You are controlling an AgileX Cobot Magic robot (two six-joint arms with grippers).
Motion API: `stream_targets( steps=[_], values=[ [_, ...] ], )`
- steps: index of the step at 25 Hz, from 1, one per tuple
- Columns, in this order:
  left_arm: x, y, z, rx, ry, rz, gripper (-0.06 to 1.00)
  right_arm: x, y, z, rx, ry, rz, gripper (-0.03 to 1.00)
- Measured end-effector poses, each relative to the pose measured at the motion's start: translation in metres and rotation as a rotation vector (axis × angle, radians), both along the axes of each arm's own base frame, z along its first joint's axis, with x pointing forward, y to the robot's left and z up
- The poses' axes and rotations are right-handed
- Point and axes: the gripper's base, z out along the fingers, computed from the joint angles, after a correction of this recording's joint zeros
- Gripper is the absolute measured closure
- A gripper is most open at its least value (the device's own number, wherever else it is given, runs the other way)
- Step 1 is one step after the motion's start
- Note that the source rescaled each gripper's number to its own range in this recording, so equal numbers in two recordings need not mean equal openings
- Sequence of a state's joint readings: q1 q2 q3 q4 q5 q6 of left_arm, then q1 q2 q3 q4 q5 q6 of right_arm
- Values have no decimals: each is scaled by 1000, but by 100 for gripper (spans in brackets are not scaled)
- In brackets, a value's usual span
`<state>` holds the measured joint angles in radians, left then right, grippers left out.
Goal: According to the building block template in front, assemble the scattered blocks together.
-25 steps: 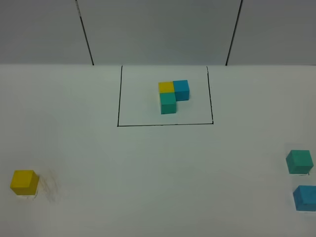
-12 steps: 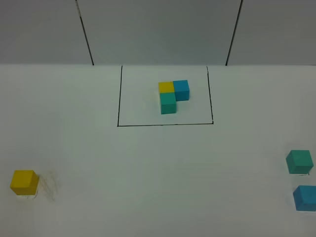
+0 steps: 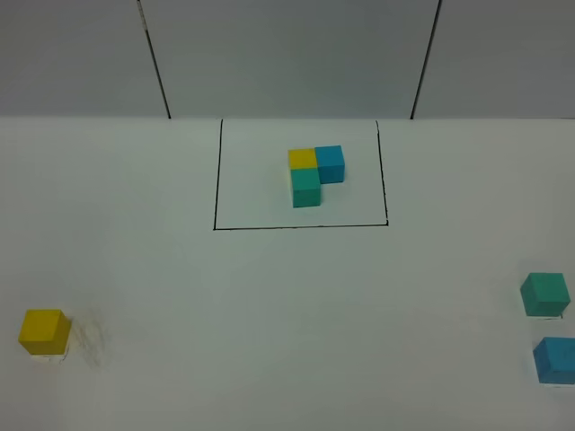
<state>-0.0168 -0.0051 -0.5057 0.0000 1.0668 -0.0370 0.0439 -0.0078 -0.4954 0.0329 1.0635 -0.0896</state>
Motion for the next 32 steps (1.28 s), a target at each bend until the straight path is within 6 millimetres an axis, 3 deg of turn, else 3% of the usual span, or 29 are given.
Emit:
stream_targets(
  steps=[12,14,16,21,23,32],
  values=[
    [1,1,0,4,4,11,77,0,0,0,0,0,0,97],
    [4,2,0,-6,27,30,72,0,0,0,0,0,0,97],
    [12,2,0,-25,80,49,59,0,0,0,0,0,0,97],
    [45,2,13,-34,169,62,13,0,0,0,0,0,0,97],
    [62,1,22,-34,191,62,2,0,0,0,0,0,0,97],
    [154,0,34,-19,439,62,-2,0,0,0,0,0,0,97]
  ],
)
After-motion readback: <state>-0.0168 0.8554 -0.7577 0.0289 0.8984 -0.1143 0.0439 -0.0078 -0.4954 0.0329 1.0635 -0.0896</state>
